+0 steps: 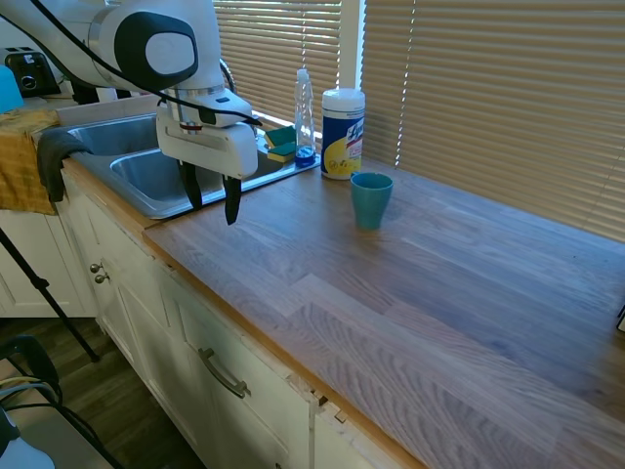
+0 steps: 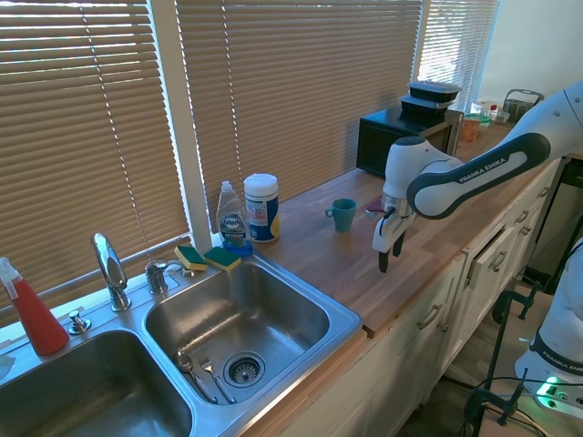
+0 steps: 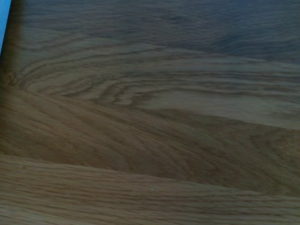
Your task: Put the mug in the sink
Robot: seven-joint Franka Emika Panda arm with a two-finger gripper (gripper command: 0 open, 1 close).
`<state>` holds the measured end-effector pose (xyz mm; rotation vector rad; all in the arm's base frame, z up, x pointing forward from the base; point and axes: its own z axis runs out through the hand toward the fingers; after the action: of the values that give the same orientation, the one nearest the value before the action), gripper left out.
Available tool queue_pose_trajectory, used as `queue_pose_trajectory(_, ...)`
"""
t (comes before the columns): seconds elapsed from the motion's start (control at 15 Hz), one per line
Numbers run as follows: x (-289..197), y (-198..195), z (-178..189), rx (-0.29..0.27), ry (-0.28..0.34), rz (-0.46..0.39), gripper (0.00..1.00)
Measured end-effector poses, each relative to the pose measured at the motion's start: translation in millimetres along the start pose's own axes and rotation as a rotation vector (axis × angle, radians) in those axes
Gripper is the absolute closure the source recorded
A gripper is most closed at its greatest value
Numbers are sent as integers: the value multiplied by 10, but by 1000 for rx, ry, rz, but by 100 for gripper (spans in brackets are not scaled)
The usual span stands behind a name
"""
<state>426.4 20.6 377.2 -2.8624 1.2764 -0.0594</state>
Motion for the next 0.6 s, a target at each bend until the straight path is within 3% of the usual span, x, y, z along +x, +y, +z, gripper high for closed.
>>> queue_pose_trajectory(0.27, 31, -29, -57, 13, 10, 1, 0)
queue_pose_trajectory(0.6, 489, -241, -506, 89, 74, 65, 0)
